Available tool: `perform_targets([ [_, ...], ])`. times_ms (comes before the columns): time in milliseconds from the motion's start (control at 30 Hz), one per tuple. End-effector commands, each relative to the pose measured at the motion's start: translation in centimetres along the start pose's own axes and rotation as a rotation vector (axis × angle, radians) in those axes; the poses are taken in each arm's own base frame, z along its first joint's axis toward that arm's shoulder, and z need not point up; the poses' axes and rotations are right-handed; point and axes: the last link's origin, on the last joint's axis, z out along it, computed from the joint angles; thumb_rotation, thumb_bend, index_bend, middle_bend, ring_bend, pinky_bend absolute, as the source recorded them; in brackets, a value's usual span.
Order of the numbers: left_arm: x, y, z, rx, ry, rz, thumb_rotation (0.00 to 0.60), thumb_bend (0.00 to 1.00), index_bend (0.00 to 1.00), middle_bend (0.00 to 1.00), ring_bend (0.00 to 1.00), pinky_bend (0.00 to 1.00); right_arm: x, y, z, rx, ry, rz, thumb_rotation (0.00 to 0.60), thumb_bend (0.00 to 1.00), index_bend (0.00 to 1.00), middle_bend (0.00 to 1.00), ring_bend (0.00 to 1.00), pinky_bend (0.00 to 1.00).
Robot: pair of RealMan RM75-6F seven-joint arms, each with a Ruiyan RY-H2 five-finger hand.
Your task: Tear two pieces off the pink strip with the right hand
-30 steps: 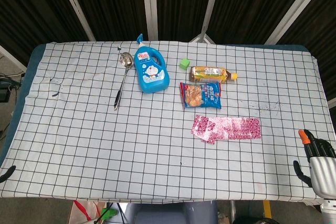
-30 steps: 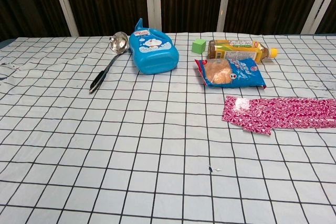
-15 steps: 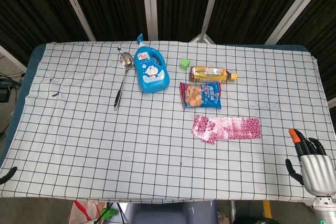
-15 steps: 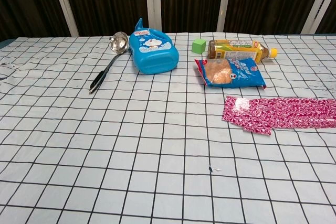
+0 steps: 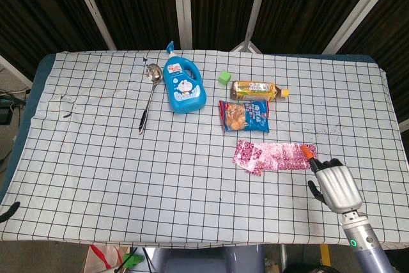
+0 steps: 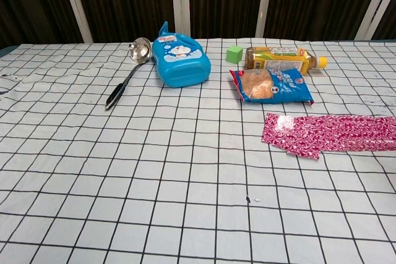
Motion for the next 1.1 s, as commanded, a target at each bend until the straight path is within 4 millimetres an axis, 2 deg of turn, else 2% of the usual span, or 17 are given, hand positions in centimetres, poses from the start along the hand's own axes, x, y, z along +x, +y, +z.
perform_targets([
  [33, 0.0, 0.0, 0.1, -0.001, -0.001, 0.0, 0.6, 0.28, 0.15, 0.0, 0.0, 0.08, -0.7, -2.4, 2.3, 0.054, -0.047, 0.001, 0.6, 0.52, 0.02, 0.67, 0.73, 0.62],
  [200, -0.2, 0.1, 0.3, 0.001, -0.006, 0.003, 0.6, 0.28, 0.15, 0.0, 0.0, 0.08, -2.6, -5.3, 4.9, 0.098, -0.119, -0.008, 0.6, 0.66, 0.03, 0.78, 0.83, 0.69],
  [400, -0.1, -0.1, 0.5, 0.015, -0.003, 0.0, 0.6, 0.28, 0.15, 0.0, 0.0, 0.08, -4.3, -7.8, 6.9, 0.112, -0.156, -0.031, 0.6, 0.79, 0.04, 0.83, 0.86, 0.71],
  [700, -0.3, -0.2, 1.0, 0.028, -0.008, 0.007, 0.6, 0.28, 0.15, 0.0, 0.0, 0.08, -6.4, -9.7, 8.4, 0.123, -0.224, -0.072, 0.6, 0.82, 0.04, 0.83, 0.86, 0.7],
  [1100, -0.7, 0.0, 1.2, 0.032, -0.016, 0.026, 0.6, 0.28, 0.15, 0.0, 0.0, 0.08, -8.2, -10.8, 9.2, 0.097, -0.323, -0.134, 0.6, 0.83, 0.05, 0.83, 0.87, 0.71],
])
